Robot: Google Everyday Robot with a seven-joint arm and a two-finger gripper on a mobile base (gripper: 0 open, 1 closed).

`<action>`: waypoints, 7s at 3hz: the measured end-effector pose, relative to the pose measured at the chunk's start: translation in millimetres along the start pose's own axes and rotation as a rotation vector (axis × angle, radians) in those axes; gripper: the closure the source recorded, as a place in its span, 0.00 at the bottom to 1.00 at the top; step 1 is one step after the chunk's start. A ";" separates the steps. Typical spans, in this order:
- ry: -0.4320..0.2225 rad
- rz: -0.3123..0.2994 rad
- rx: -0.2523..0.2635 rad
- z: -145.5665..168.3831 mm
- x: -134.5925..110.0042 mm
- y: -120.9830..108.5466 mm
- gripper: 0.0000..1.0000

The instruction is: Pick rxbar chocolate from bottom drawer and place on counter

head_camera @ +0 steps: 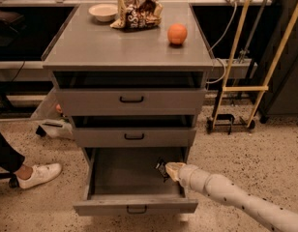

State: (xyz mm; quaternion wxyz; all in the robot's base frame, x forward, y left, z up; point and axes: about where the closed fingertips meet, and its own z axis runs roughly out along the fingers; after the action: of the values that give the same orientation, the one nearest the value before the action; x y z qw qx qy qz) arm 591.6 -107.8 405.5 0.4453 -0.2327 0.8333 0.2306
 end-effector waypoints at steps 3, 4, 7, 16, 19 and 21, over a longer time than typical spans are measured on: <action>-0.178 -0.055 0.291 -88.4 -191.9 -23.6 1.00; -0.231 -0.067 0.359 -122.3 -248.5 -29.1 1.00; -0.381 -0.221 0.557 -236.2 -375.4 -29.7 1.00; -0.319 -0.481 0.488 -73.1 -531.0 -21.5 1.00; -0.318 -0.481 0.490 -73.5 -530.9 -22.6 0.35; -0.318 -0.481 0.490 -73.5 -530.9 -22.6 0.00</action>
Offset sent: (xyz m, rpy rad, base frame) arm 0.0598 -0.0504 0.3035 -0.1508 -0.3815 -0.2675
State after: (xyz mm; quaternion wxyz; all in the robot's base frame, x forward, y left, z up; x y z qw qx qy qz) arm 821.2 -72.1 889.0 0.6531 -0.2696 0.7056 -0.0535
